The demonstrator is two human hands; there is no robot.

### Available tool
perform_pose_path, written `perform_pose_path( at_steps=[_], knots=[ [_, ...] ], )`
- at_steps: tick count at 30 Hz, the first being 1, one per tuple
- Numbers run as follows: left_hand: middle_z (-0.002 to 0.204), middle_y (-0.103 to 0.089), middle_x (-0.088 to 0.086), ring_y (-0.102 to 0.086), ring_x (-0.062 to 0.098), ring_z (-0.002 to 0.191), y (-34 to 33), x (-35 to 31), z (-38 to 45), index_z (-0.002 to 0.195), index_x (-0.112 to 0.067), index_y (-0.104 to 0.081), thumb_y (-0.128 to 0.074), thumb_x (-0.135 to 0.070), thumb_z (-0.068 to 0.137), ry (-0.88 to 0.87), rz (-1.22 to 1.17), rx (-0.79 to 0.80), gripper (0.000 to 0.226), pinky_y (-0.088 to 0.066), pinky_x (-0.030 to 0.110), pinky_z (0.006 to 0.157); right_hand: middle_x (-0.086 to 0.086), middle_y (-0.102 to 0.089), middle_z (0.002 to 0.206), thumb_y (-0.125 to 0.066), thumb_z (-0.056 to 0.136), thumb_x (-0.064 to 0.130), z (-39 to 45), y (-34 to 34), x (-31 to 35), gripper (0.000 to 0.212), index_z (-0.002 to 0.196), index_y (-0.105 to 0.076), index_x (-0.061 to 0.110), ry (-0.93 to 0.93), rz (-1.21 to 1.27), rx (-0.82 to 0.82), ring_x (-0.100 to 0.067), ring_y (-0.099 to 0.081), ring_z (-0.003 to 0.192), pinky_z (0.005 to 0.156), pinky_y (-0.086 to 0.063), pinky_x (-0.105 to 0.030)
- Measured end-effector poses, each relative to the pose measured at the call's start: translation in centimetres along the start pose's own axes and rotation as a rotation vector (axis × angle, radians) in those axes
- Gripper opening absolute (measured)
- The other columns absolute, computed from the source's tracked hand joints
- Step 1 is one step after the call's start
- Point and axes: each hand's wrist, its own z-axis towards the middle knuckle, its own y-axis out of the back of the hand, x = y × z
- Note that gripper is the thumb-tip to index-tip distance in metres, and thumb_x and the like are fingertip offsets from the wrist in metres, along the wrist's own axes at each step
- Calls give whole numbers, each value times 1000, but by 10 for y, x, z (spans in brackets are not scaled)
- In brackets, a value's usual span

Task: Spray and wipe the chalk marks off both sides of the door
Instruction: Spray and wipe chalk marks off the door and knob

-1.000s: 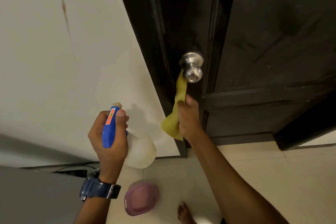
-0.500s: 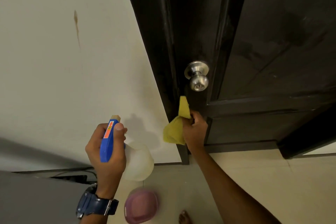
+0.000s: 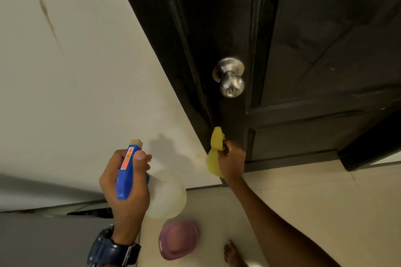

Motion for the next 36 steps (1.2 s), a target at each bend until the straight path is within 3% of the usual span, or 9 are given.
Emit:
perform_pose_path(
  at_steps=[7,15,20,22,26,28,30,32,36],
  knots=[
    [84,-69,-10,-66,12,71,-1,-5,0,94,5,-65,-44,-67,93,-20,-2,-1,75,-49,10,63,2,-60,75,-72,86,-2,16,8,49,8,81,-68,3,107,106,-145,7,-53,67,68,-41,-4],
    [76,-68,0,-67,13,70,-3,-9,-4,95,5,-64,-48,-56,96,-21,-16,2,63,-50,12,62,-6,-64,73,-74,83,-4,18,15,47,12,79,-67,4,141,66,-88,-12,-59,67,63,-52,-27],
    [79,-68,-4,-66,16,67,-6,-9,-8,89,2,-64,-47,-61,95,-28,-25,-9,66,-51,18,62,-9,-64,79,-69,83,-4,30,25,93,4,83,-67,0,349,108,-156,-10,-57,71,68,-44,-12],
    [75,-67,-3,-65,19,66,-8,-10,-9,86,-1,-64,-48,-61,95,-26,-28,-11,63,-52,25,62,-12,-64,80,-69,83,-8,18,15,70,7,84,-67,-1,262,28,-136,-15,-60,72,68,-44,-15],
    [76,-68,-4,-66,21,66,-7,-12,-13,89,-9,-65,-48,-61,94,-18,-17,-16,55,-54,37,60,-16,-71,89,-71,89,3,0,-1,17,4,90,-69,0,-253,-138,134,-30,-71,86,74,-56,-33],
    [77,-69,-6,-66,20,66,-6,-11,-12,91,-12,-65,-48,-63,94,-11,-28,-16,53,-54,34,59,-14,-71,85,-73,87,2,5,-3,20,3,89,-71,0,-208,-107,86,-27,-71,81,71,-57,-33],
    [77,-68,-5,-65,20,66,-6,-8,-12,89,-10,-65,-47,-65,93,4,-10,-16,58,-53,31,59,-10,-69,82,-72,86,-3,8,3,44,4,88,-71,-1,-53,-22,-65,-15,-65,76,67,-50,-19],
    [74,-67,-2,-64,21,66,-6,-4,-12,86,-6,-65,-47,-67,92,12,10,-9,64,-53,29,59,-10,-72,94,-67,89,-5,5,3,69,13,101,-71,-3,101,44,-174,-12,-66,88,78,-51,-12],
    [76,-68,-2,-64,19,68,1,3,-10,88,-1,-66,-48,-70,90,13,13,8,71,-50,17,60,-17,-64,128,-52,94,-8,-14,-19,58,41,134,-58,-5,-23,91,-60,-25,-59,123,104,-51,-33]
  ],
)
